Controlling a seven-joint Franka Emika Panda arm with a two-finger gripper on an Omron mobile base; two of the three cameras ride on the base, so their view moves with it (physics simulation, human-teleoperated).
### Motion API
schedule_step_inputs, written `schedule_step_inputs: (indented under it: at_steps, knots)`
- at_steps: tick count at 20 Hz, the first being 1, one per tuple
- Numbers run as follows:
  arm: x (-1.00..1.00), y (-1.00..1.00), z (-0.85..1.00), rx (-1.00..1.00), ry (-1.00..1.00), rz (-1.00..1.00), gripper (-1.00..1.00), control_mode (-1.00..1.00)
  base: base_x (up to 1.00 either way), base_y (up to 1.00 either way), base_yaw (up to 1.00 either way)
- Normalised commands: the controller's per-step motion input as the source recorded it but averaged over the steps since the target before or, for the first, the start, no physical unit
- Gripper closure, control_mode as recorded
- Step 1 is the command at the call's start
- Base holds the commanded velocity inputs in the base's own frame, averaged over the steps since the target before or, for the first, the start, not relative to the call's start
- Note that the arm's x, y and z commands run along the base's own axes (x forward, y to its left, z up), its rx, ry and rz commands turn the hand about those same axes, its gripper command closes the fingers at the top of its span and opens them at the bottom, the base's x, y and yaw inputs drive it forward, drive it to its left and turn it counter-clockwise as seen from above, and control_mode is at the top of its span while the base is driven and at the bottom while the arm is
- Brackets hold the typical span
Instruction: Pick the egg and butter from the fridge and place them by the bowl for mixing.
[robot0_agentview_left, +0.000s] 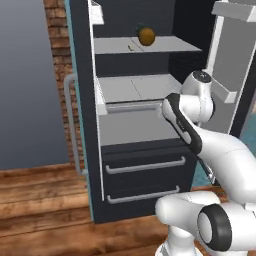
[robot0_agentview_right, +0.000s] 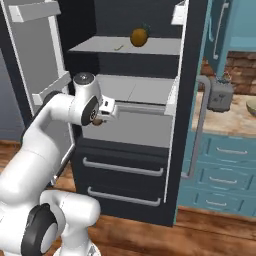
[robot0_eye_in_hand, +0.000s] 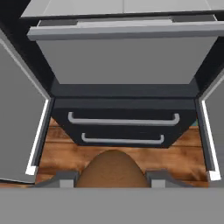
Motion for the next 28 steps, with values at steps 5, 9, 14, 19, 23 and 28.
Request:
schedule_step_inputs:
  at_steps: [5,9,14,19,23,28]
  knots:
    - [0.00,0.00,0.00,0.00,0.00,0.00,1.00,1.00,-0.48,0.26,-0.56]
    - [0.00,0.00,0.00,0.00,0.00,0.00,1.00,1.00,-0.18,0.23,-0.76]
    - [0.00,0.00,0.00,0.00,0.00,0.00,1.00,1.00,0.00,0.15,-0.90]
    - [0.00,0.00,0.00,0.00,0.00,0.00,1.00,1.00,0.05,0.05,-0.63]
    - [0.00,0.00,0.00,0.00,0.00,0.00,1.00,1.00,0.44,-0.43,0.15]
    - [0.00,0.00,0.00,0.00,0.00,0.00,1.00,1.00,0.73,-0.52,0.01]
